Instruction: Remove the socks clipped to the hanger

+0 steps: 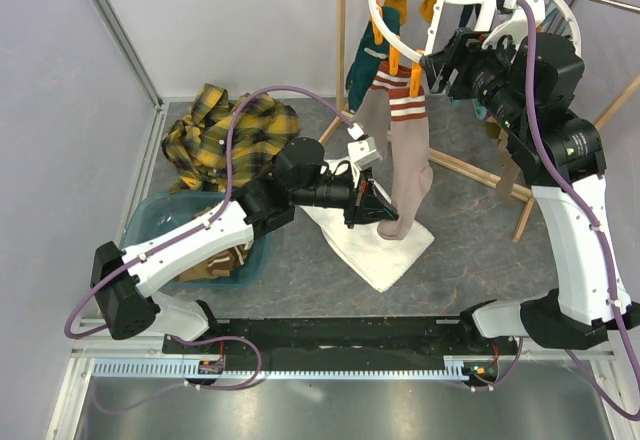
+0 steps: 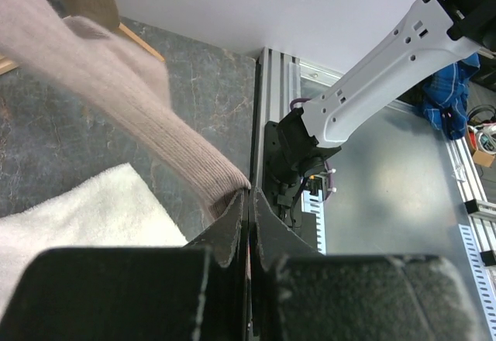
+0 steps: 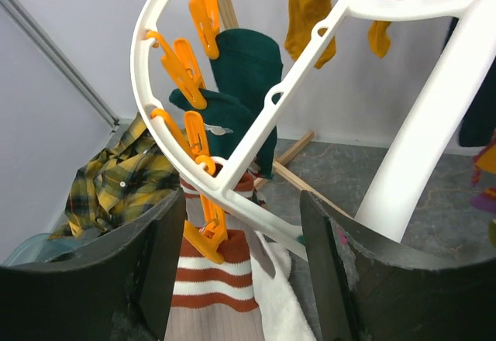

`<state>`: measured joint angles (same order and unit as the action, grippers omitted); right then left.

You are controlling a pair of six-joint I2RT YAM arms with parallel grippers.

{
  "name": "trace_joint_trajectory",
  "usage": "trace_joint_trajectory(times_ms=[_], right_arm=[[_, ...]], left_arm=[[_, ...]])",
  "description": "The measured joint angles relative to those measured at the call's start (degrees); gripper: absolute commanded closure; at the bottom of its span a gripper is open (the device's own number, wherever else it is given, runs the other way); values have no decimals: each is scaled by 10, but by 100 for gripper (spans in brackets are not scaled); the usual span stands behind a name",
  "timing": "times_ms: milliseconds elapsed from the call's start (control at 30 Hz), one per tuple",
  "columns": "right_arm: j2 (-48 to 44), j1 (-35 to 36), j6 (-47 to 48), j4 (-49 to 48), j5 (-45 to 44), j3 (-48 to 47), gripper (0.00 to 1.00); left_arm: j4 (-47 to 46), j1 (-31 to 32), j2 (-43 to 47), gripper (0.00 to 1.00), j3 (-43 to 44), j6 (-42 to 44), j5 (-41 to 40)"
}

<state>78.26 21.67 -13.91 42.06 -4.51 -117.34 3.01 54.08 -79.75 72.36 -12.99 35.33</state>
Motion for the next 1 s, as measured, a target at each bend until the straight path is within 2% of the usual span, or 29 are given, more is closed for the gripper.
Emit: trace_joint_trajectory(times_ms=[167,533,700,1000], right_arm=[[-14,-12,-3,-19,39,37,29],[-37,-13,8,-40,98,40,21],[-52,-13,13,-53,131,56,17],[-61,-12,13,-56,195,90,18]], left_arm=[[2,0,0,98,5,0,8],[14,-5,-4,98,21,0,15],[14,-23,-6,98,32,-5,42],[17,-37,-6,98,48,-8,72]])
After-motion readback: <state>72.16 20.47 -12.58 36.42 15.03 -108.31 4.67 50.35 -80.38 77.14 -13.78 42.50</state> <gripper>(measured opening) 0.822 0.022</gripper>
